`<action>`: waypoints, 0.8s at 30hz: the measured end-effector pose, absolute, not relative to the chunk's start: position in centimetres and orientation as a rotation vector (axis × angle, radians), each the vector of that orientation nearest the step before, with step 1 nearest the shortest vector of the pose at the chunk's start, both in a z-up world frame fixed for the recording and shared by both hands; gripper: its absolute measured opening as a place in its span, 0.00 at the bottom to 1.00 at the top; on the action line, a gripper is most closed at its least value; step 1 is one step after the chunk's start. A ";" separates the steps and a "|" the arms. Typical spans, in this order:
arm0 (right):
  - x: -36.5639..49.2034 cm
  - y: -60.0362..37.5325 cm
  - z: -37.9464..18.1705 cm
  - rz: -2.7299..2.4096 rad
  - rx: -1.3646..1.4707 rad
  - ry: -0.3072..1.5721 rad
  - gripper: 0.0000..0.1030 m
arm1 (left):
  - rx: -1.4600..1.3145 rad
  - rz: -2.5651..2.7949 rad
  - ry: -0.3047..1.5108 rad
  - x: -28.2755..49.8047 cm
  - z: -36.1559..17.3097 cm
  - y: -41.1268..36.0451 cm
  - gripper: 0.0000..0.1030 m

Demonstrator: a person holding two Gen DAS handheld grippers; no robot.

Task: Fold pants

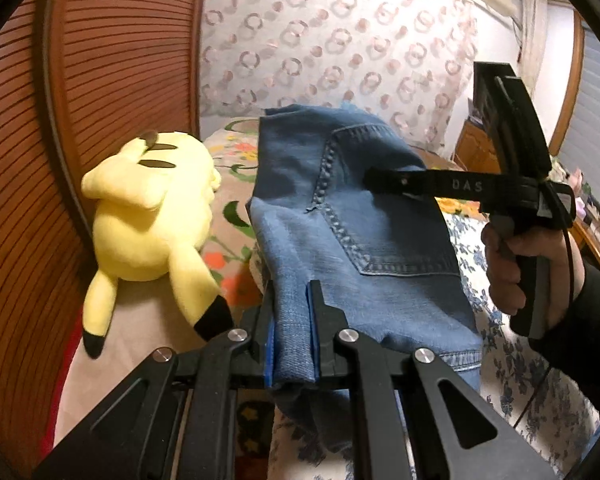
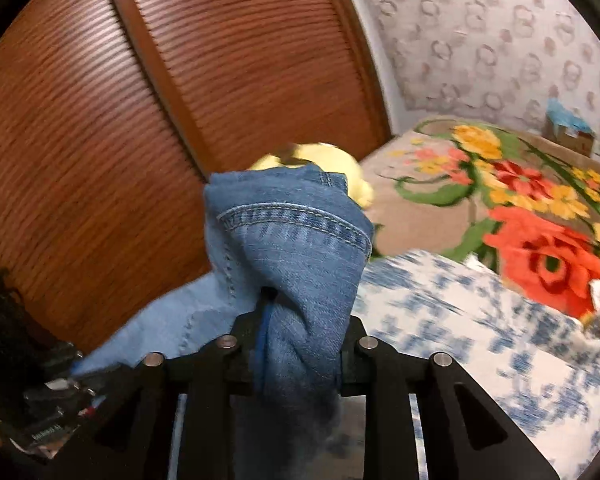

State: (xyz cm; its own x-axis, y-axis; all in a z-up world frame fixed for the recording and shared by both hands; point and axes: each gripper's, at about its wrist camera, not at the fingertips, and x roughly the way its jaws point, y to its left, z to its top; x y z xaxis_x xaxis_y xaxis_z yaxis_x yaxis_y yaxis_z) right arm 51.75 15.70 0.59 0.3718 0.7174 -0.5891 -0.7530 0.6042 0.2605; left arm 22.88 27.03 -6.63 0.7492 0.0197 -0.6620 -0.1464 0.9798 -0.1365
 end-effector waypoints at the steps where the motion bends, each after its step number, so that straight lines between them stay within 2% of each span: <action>1: 52.0 15.4 0.2 0.924 -0.065 0.737 0.32 | -0.182 0.086 0.726 23.1 -6.9 26.8 0.13; 2: 52.3 15.1 -0.1 0.902 -0.074 0.744 0.39 | -0.179 0.081 0.734 23.4 -7.1 26.7 0.13; 3: 52.5 14.8 -0.3 0.880 -0.087 0.750 0.42 | -0.177 0.077 0.741 23.7 -7.4 26.7 0.13; 8: 52.8 14.1 0.3 0.770 -0.137 0.722 0.49 | -0.159 0.082 0.768 24.1 -8.1 26.3 0.13; 15: 50.3 16.0 2.9 0.833 -0.159 0.636 0.48 | -0.178 0.104 0.772 23.9 -8.9 26.3 0.16; 18: 50.1 17.9 2.6 0.898 -0.172 0.627 0.37 | -0.176 0.115 0.774 23.8 -9.2 26.2 0.17; 24: 53.1 21.0 0.1 0.826 -0.226 0.682 0.34 | -0.158 0.118 0.780 23.7 -9.4 25.9 0.17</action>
